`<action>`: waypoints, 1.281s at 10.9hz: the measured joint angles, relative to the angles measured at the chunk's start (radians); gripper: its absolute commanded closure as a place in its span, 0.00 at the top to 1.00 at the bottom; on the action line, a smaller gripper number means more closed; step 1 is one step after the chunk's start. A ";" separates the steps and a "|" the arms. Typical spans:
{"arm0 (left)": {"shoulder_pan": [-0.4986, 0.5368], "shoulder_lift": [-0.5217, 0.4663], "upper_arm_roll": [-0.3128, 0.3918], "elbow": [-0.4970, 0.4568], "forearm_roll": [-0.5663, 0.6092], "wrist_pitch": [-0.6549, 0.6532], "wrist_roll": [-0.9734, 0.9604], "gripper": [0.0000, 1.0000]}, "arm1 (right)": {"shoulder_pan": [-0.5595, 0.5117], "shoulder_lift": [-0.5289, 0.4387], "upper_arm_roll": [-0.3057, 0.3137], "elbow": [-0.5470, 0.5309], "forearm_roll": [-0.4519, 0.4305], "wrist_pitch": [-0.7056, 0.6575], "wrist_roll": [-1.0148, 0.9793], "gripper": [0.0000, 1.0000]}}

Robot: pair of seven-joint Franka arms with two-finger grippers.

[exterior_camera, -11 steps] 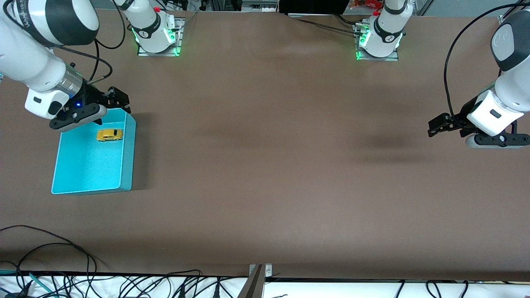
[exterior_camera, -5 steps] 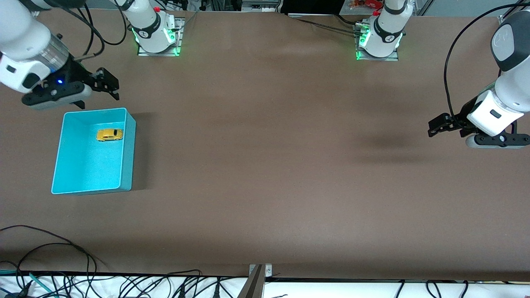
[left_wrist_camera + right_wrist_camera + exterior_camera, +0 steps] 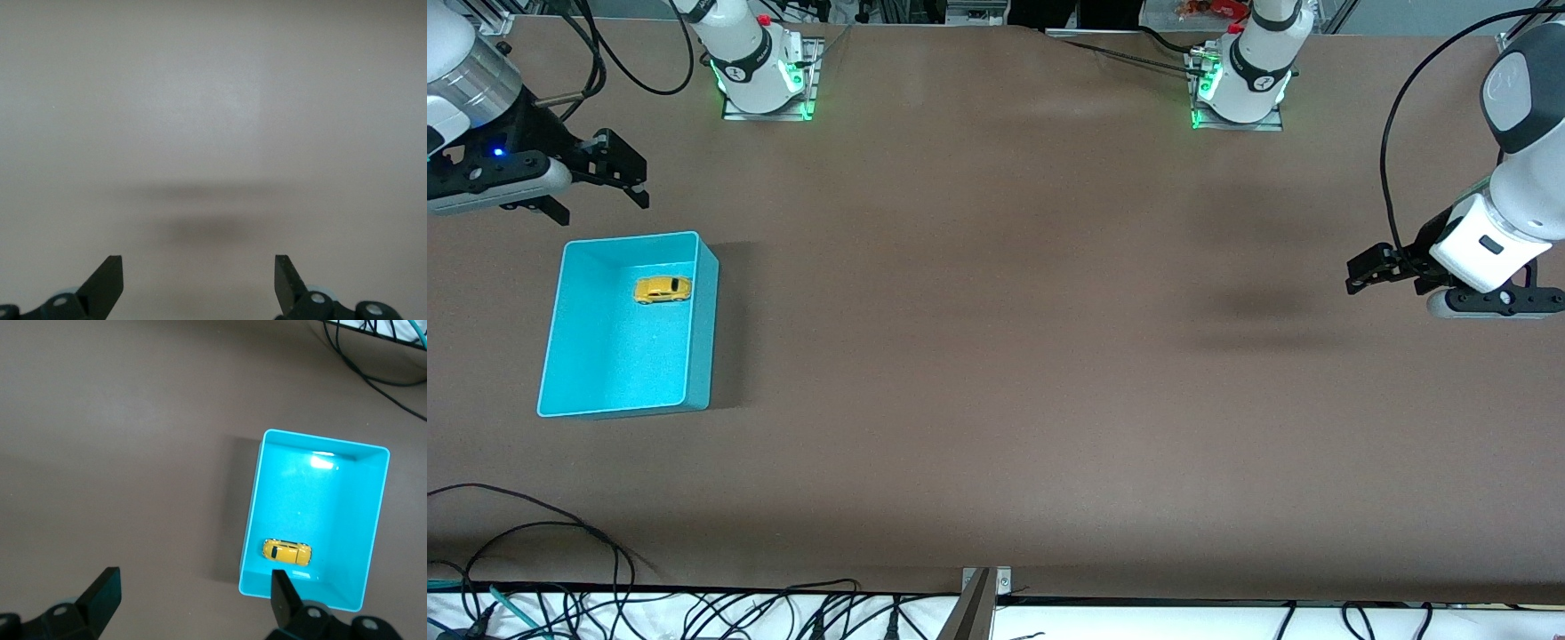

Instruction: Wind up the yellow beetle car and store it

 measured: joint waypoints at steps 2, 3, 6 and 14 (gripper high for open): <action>0.000 0.000 0.000 0.000 0.000 0.000 0.000 1.00 | -0.024 0.001 0.008 0.001 -0.002 -0.017 0.009 1.00; 0.000 0.000 0.000 0.000 0.000 0.000 0.000 1.00 | -0.054 0.001 0.022 0.001 -0.003 -0.018 0.009 1.00; 0.000 0.000 0.000 0.000 0.000 0.000 0.000 1.00 | -0.083 0.005 0.034 0.011 -0.004 -0.017 0.009 1.00; 0.000 0.000 0.000 0.000 0.000 0.000 0.000 1.00 | -0.087 0.037 0.039 0.065 -0.005 -0.026 0.009 1.00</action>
